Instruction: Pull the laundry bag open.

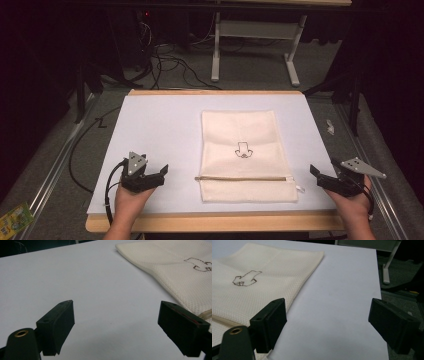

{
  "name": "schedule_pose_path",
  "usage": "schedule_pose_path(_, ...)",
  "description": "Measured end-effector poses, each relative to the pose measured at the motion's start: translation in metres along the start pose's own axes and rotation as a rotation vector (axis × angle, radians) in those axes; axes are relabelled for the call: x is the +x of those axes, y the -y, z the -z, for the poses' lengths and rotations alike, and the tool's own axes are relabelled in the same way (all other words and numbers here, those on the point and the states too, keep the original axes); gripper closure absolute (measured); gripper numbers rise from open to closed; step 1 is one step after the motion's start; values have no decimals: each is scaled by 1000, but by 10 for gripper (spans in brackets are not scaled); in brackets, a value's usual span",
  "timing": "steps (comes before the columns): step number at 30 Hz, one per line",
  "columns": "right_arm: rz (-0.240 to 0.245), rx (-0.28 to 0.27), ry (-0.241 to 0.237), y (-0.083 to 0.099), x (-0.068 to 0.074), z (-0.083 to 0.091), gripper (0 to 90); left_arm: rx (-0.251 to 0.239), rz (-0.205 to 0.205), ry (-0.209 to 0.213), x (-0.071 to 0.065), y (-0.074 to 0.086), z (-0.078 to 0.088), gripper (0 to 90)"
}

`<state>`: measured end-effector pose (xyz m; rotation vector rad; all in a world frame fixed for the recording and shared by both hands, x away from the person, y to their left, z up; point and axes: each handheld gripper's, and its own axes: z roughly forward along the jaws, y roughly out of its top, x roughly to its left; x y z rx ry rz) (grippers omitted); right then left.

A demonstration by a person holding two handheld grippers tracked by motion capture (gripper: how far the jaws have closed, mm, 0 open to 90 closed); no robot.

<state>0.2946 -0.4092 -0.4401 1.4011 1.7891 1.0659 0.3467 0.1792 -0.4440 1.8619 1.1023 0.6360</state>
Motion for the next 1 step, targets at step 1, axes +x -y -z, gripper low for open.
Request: schedule_pose_path(1,-1,-6,-5,-1,0,1,154,-1,4,-1,1,0,0,138)
